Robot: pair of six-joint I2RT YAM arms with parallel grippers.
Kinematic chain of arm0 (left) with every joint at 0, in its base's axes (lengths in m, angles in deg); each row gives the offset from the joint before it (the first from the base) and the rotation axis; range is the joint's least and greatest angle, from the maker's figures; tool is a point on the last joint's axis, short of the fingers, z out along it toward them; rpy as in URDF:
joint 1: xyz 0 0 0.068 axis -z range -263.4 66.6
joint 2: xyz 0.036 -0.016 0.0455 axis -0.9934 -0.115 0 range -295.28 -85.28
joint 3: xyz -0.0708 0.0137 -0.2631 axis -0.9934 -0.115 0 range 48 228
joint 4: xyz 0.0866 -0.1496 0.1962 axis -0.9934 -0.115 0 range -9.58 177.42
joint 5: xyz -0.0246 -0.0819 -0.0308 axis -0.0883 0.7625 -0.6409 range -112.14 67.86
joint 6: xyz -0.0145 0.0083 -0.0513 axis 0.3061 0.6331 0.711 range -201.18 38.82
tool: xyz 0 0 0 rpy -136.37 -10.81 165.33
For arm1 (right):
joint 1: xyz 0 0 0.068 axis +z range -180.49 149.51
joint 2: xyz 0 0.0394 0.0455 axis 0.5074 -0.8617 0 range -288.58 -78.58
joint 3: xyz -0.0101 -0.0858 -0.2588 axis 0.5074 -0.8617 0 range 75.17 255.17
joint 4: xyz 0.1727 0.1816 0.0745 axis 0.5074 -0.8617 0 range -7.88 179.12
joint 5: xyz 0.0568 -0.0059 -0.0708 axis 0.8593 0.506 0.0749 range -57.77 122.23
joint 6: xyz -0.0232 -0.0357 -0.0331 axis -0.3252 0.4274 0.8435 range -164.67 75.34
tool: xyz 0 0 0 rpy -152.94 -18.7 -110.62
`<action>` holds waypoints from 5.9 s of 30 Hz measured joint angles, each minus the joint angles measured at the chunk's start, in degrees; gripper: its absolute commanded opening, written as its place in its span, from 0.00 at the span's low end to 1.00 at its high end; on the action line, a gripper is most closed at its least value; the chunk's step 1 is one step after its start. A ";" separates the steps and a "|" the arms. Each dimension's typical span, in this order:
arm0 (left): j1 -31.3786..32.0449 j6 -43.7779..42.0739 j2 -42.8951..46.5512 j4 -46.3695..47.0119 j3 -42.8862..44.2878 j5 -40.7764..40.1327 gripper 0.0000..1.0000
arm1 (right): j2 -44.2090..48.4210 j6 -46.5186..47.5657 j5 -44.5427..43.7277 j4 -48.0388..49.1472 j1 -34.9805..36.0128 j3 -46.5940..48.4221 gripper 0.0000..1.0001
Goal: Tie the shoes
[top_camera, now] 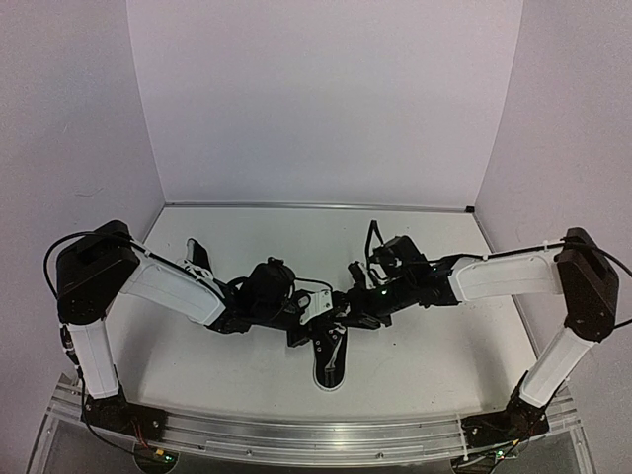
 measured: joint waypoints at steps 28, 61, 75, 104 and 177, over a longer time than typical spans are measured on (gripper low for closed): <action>-13.86 0.42 6.12 -38.05 14.08 -8.48 0.47 | -0.87 -0.63 -1.50 0.23 0.01 0.02 0.00; -13.29 2.79 14.19 -46.47 12.87 -10.79 0.00 | -2.69 -0.41 -1.78 0.17 0.00 1.90 0.00; 6.36 8.61 24.52 -52.74 8.45 -10.23 0.00 | -2.73 -0.12 -3.49 -0.29 0.02 2.86 0.00; 16.24 -7.06 -0.72 -40.60 28.58 1.62 0.00 | -2.73 4.01 -2.88 -1.00 -0.32 3.69 0.00; -6.67 27.47 28.74 -2.49 -14.49 -9.70 0.48 | -1.28 8.69 3.19 -4.19 2.00 10.70 0.48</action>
